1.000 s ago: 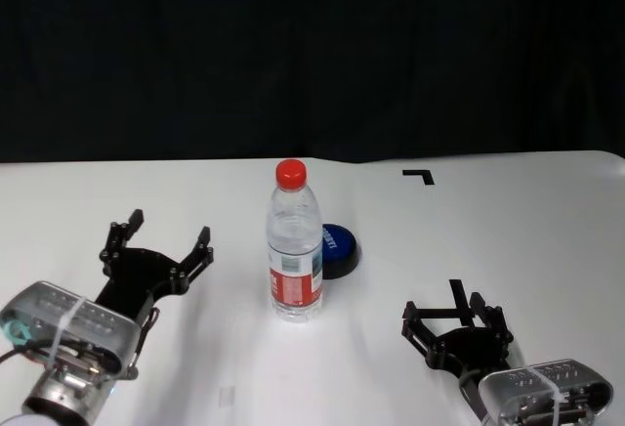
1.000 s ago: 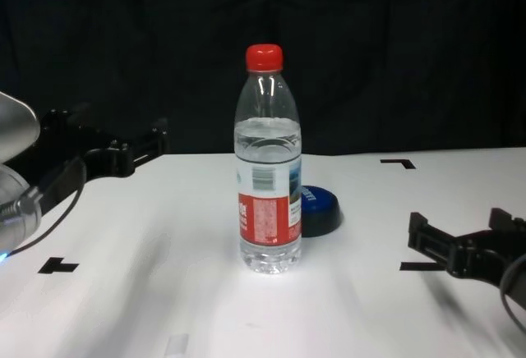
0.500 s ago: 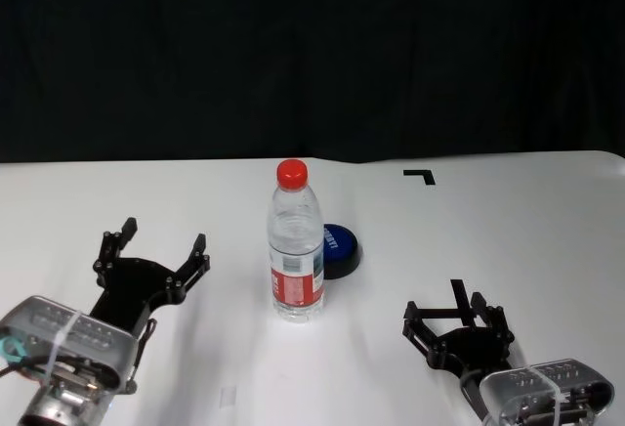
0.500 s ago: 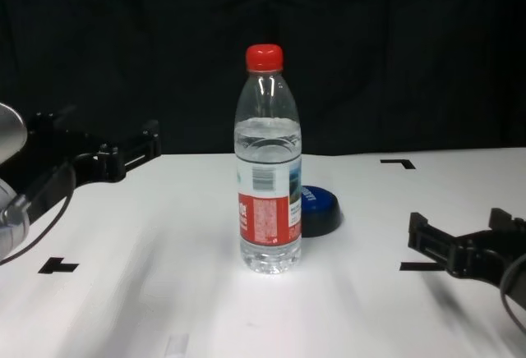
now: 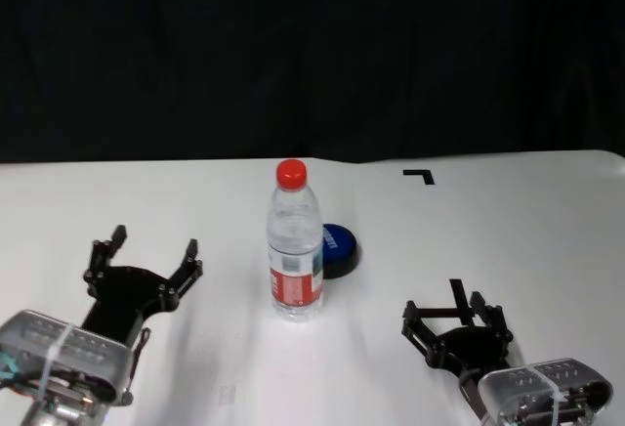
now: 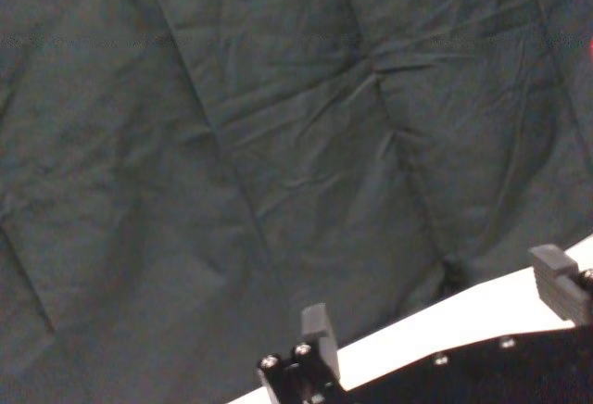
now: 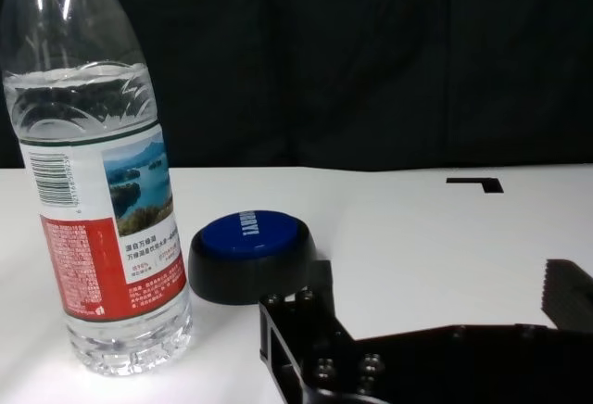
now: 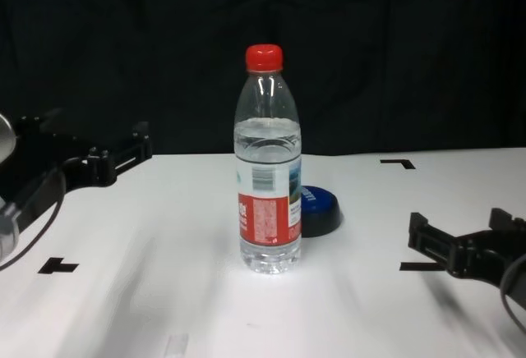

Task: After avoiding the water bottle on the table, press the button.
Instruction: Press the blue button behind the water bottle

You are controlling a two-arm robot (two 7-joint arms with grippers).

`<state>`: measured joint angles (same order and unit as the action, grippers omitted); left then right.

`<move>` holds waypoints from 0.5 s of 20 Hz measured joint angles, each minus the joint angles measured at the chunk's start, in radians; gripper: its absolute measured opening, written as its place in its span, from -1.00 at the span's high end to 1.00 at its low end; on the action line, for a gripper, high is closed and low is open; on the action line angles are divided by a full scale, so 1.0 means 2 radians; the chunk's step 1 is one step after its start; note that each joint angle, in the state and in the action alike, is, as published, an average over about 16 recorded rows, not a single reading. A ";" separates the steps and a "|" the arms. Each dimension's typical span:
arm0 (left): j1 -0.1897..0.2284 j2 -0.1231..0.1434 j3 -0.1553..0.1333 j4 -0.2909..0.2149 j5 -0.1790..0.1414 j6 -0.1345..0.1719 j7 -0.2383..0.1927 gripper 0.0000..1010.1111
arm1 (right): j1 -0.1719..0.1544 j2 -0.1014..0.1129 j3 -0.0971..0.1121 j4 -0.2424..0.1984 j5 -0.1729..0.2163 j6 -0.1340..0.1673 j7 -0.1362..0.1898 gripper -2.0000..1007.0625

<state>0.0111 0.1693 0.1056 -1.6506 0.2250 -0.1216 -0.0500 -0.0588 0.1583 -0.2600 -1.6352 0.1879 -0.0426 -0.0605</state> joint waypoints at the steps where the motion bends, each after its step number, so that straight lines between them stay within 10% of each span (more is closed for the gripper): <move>1: 0.002 -0.001 -0.001 -0.002 0.001 0.000 0.001 -1.00 | 0.000 0.000 0.000 0.000 0.000 0.000 0.000 -0.99; 10: 0.023 -0.012 -0.006 -0.021 0.011 0.003 0.012 -1.00 | 0.000 0.000 0.000 0.000 0.000 0.000 0.000 -0.99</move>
<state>0.0574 0.1461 0.0940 -1.6916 0.2478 -0.1155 -0.0268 -0.0588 0.1583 -0.2600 -1.6352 0.1879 -0.0426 -0.0606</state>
